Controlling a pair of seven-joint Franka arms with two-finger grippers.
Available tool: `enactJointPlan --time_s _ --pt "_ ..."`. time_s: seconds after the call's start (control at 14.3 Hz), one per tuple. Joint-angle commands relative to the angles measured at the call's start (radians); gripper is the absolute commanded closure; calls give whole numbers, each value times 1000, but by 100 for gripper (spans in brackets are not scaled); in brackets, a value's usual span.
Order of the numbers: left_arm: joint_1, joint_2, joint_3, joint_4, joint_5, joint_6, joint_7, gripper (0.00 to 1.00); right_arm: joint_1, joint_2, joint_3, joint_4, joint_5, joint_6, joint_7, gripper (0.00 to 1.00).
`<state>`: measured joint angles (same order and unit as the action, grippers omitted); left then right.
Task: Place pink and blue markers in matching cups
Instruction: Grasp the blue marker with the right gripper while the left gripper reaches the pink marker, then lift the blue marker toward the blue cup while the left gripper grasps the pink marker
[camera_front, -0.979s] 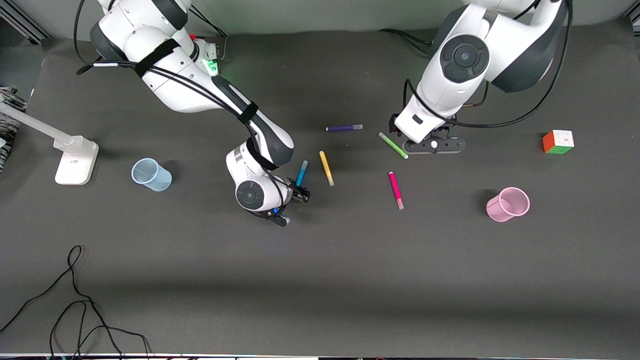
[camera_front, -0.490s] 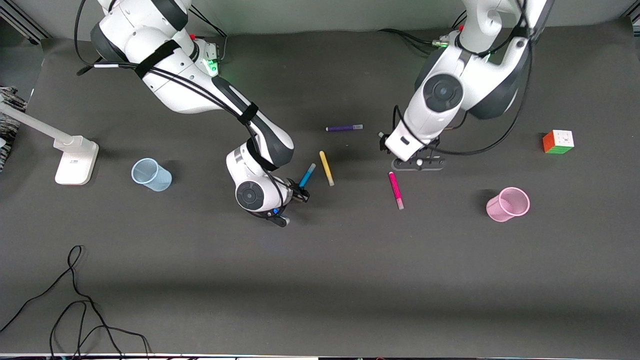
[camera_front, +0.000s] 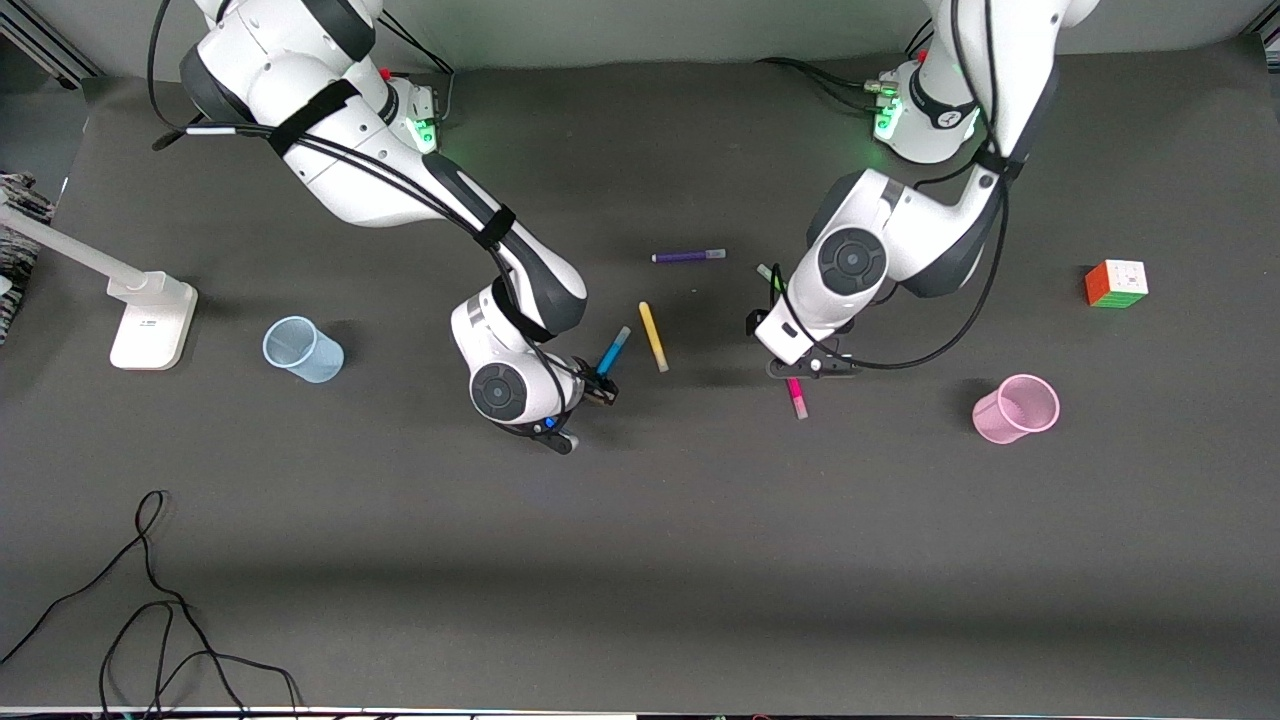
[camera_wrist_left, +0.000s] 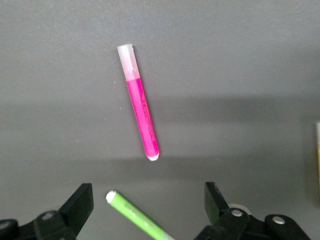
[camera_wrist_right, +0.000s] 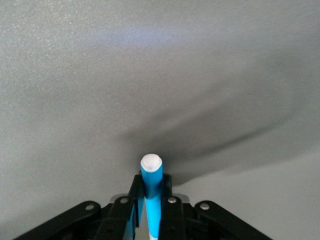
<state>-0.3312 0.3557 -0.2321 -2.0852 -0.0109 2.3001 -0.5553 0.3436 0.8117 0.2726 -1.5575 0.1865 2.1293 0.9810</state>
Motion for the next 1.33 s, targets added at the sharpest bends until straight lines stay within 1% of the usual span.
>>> enactJointPlan --time_s 0.0,0.14,0.28,0.42,0.49,0.56,0.7,0.84,0.91,0.98,1.05,1.12,1.19,1.26 --pt "-11 47 8 -44 83 105 -86 1 -5 -129 -12 -56 -56 -78 11 100" --pt "-12 86 10 -42 114 133 -123 1 -11 -208 -51 -94 -106 -124 7 100" --pt "-11 103 11 -42 118 153 -127 1 -14 -308 -90 -157 -134 -140 -57 100" --pt "-11 109 11 -41 118 162 -127 1 -15 -414 -166 -218 -134 -152 -181 100" --pt "-12 109 13 -41 118 168 -127 4 -14 -472 -205 -254 -140 -153 -249 100" --pt "-11 115 13 -38 118 176 -127 10 -14 -526 -238 -286 -157 -154 -309 100" --pt "-8 118 13 -33 118 176 -127 28 -14 -626 -295 -353 -232 -154 -427 100" --pt "-3 121 14 -33 118 176 -129 56 -14 -708 -347 -421 -324 -140 -523 100" --pt "-3 121 14 -32 118 176 -147 67 -12 -745 -363 -461 -379 -106 -562 100" --pt "-5 123 14 -29 118 177 -170 76 -12 -778 -383 -495 -454 -66 -588 100" --pt "-5 123 14 -23 118 177 -179 82 -12 -801 -412 -525 -505 -22 -625 100" --pt "-5 126 14 -21 118 177 -181 87 -12 -825 -439 -559 -513 27 -680 100" --pt "-5 126 14 -21 118 177 -181 96 -12 -851 -475 -605 -515 88 -737 100" --pt "-3 126 16 -21 118 177 -182 100 -12 -873 -521 -657 -516 166 -799 100"
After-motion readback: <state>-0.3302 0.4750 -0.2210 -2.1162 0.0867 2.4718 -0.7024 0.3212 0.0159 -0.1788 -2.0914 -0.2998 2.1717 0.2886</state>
